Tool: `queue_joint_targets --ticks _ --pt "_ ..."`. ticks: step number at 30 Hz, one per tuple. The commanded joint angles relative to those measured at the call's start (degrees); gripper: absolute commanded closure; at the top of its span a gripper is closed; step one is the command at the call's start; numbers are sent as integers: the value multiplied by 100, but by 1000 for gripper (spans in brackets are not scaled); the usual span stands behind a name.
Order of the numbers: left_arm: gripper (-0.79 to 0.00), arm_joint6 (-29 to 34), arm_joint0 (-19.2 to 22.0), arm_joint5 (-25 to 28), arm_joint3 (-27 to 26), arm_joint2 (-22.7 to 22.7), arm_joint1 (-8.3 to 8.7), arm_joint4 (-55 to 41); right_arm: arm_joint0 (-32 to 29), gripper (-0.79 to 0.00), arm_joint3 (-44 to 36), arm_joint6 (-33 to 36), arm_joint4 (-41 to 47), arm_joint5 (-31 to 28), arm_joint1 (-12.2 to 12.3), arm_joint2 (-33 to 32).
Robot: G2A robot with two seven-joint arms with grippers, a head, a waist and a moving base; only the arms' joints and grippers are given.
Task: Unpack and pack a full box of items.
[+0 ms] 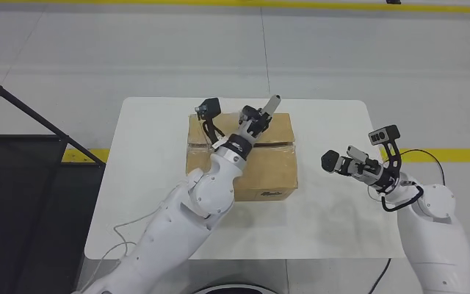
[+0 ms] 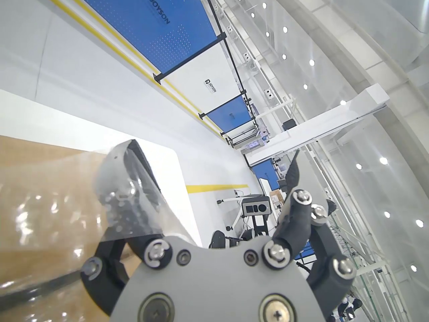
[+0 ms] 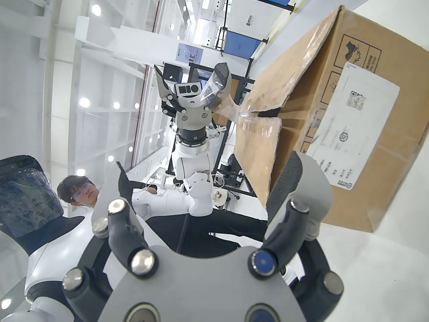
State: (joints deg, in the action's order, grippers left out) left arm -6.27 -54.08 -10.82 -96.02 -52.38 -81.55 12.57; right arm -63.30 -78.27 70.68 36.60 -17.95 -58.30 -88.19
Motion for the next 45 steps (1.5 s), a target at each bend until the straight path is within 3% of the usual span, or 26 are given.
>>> queue_joint_targets --ticks 1,16,33,40,45 --pt "-785 10 66 -3 98 81 -42 -8 -64 -785 20 -2 35 -40 9 -51" --pt "-785 -111 505 86 867 518 -377 -38 -544 -785 -24 27 235 -228 70 -362" --pt "-785 -388 677 165 1497 709 -702 37 -730 -785 -36 106 307 -350 104 -445" --pt "-785 -398 672 213 1583 702 -797 121 -736 -785 -11 142 339 -381 113 -450" --pt "-785 -385 556 267 1297 619 -829 180 -715 -785 -13 177 355 -395 120 -447"
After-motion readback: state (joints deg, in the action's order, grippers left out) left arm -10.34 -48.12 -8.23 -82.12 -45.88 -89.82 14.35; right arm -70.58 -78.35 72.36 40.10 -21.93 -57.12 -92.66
